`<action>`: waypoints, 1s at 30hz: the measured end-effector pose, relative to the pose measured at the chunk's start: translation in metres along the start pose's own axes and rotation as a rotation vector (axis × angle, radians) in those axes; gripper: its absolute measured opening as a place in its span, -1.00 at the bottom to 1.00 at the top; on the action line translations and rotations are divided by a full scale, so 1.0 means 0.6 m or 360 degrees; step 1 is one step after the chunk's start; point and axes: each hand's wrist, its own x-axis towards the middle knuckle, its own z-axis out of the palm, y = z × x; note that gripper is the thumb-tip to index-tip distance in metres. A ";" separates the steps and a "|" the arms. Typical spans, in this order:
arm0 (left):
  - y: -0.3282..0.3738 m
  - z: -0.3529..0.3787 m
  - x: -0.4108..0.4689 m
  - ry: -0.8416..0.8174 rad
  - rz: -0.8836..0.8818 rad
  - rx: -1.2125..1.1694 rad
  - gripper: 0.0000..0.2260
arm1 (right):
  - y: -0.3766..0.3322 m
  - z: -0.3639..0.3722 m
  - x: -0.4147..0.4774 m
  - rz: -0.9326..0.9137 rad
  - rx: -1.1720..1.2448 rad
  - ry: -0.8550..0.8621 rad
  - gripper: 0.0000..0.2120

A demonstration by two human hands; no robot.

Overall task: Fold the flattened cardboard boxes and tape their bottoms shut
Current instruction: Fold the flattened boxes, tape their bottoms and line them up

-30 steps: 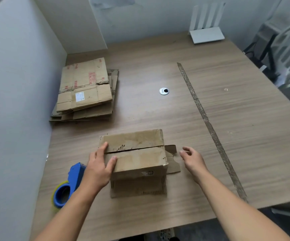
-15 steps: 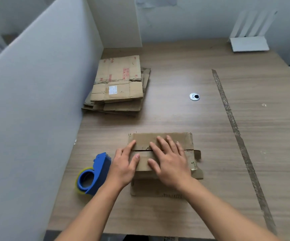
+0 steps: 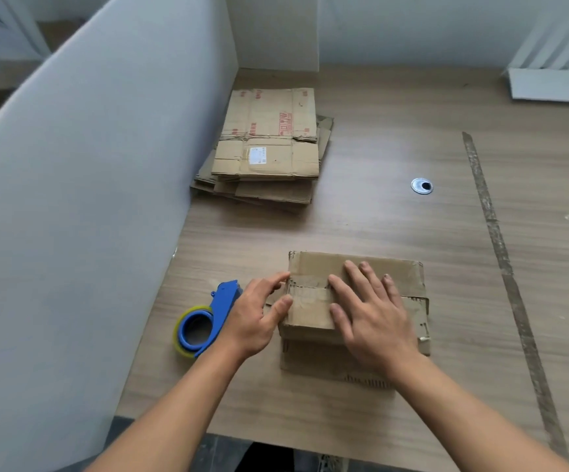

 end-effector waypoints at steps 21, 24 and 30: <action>-0.012 -0.090 -0.008 0.0308 -0.0557 0.0477 -0.28 | 0.003 -0.009 0.003 0.0129 0.0219 0.0047 -0.53; 0.064 -0.127 0.003 0.0285 -0.0153 0.0445 -0.33 | 0.005 -0.017 0.005 0.0163 0.0483 0.0077 -0.50; 0.148 -0.113 0.020 -0.0085 0.0790 0.1018 -0.31 | 0.018 -0.030 0.007 0.0212 0.1011 0.0136 -0.42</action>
